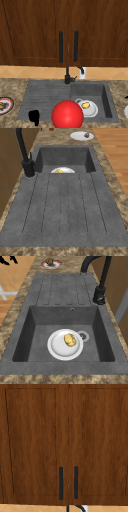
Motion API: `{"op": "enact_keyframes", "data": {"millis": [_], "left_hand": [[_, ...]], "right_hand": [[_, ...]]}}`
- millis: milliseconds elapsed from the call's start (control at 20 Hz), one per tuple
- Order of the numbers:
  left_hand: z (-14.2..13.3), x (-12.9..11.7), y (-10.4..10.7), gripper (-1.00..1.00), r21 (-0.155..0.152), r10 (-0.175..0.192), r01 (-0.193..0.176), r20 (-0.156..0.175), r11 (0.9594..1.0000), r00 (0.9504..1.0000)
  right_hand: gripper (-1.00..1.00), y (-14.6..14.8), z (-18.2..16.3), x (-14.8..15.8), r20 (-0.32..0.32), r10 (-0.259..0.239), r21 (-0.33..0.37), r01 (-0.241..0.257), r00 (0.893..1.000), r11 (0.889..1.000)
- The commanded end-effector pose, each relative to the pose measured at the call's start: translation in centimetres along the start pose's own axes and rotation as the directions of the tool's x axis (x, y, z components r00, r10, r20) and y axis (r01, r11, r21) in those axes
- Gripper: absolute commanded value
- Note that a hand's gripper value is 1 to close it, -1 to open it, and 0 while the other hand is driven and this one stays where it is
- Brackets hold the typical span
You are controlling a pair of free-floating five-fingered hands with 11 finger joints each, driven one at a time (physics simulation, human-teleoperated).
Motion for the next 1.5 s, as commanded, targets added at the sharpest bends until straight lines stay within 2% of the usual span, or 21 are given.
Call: {"op": "enact_keyframes", "data": {"millis": [0,150,400,1100,1450], "left_hand": [[0.0,0.0,0.0,0.00,0.000,0.000,0.000,0.000,1.0000,1.0000],[0.0,0.0,0.0,0.00,0.000,0.000,0.000,0.000,1.0000,1.0000],[0.0,0.0,0.0,0.00,0.000,0.000,0.000,0.000,1.0000,1.0000],[0.0,0.0,0.0,0.00,0.000,0.000,0.000,0.000,1.0000,1.0000],[0.0,0.0,0.0,0.00,0.000,0.000,0.000,0.000,1.0000,1.0000]], "right_hand": [[-1.00,1.6,0.6,-1.0,0.002,-0.033,0.091,0.032,0.999,0.995],[-1.00,3.5,1.1,-1.0,-0.023,-0.031,0.101,0.033,0.999,0.994],[-1.00,5.6,1.8,-1.4,-0.024,-0.017,0.068,0.018,1.000,0.998],[-1.00,7.6,-0.2,-4.3,0.007,-0.036,0.064,0.036,0.999,0.997],[-1.00,9.4,-1.2,-5.6,0.005,-0.031,0.029,0.031,1.000,0.999]]}}
